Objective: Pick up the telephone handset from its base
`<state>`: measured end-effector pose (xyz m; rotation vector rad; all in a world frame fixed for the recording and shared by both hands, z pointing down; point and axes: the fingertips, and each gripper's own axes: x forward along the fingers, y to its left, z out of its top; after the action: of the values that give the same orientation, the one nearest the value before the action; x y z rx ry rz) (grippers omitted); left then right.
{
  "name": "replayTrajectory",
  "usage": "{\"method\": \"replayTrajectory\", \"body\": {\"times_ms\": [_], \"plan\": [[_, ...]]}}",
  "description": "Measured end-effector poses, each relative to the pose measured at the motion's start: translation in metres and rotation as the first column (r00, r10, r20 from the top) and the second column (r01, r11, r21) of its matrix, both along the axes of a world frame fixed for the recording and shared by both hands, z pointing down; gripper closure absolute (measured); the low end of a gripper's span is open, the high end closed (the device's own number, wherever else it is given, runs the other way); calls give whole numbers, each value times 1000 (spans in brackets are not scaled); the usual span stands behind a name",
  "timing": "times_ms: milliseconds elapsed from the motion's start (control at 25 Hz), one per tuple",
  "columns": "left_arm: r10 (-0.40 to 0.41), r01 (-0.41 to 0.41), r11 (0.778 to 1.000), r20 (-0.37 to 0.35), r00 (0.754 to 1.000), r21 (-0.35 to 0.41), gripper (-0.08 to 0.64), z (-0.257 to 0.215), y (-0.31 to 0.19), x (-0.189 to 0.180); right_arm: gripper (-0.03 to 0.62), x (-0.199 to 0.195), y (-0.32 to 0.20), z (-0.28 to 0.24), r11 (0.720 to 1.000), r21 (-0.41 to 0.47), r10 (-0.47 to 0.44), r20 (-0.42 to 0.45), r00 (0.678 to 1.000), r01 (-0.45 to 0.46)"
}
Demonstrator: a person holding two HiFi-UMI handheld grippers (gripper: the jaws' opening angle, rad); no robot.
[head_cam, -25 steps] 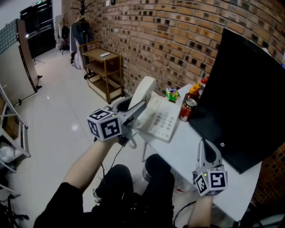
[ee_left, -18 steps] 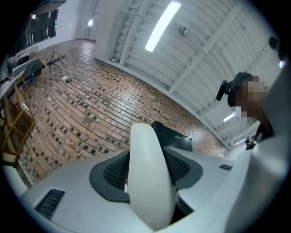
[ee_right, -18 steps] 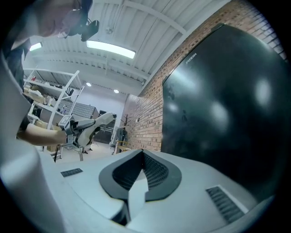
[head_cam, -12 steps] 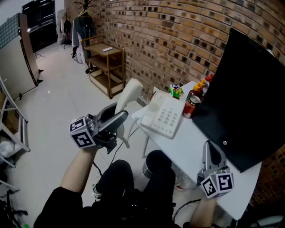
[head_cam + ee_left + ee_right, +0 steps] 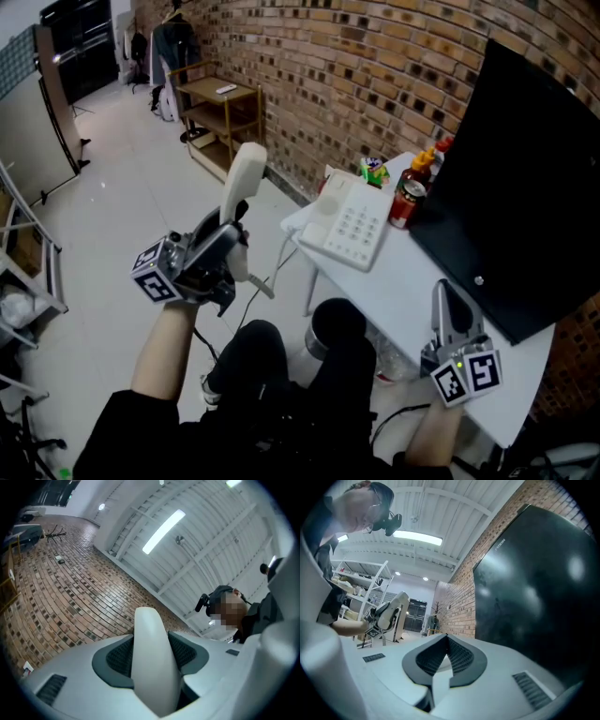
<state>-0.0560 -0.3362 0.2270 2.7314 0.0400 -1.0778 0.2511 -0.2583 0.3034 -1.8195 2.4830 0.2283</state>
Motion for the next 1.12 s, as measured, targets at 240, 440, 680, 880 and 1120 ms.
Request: {"method": "replayTrajectory", "body": {"times_ms": [240, 440, 680, 880, 1120], "plan": [[-19, 20, 1000, -20, 1000, 18, 331, 0, 8, -3, 584, 5, 9, 2, 1000, -8, 25, -2, 1000, -25], [3, -3, 1000, -27, 1000, -5, 331, 13, 13, -6, 586, 15, 19, 7, 999, -6, 52, 42, 998, -51], [27, -27, 1000, -40, 999, -9, 331, 11, 16, -3, 586, 19, 19, 6, 999, 4, 51, 73, 996, -51], [23, -22, 1000, -31, 999, 12, 331, 8, 19, -2, 588, 16, 18, 6, 999, 4, 45, 59, 997, -45], [32, -32, 999, -23, 999, 10, 331, 11, 15, 3, 588, 18, 16, 10, 999, -5, 49, 61, 997, -48]]}}
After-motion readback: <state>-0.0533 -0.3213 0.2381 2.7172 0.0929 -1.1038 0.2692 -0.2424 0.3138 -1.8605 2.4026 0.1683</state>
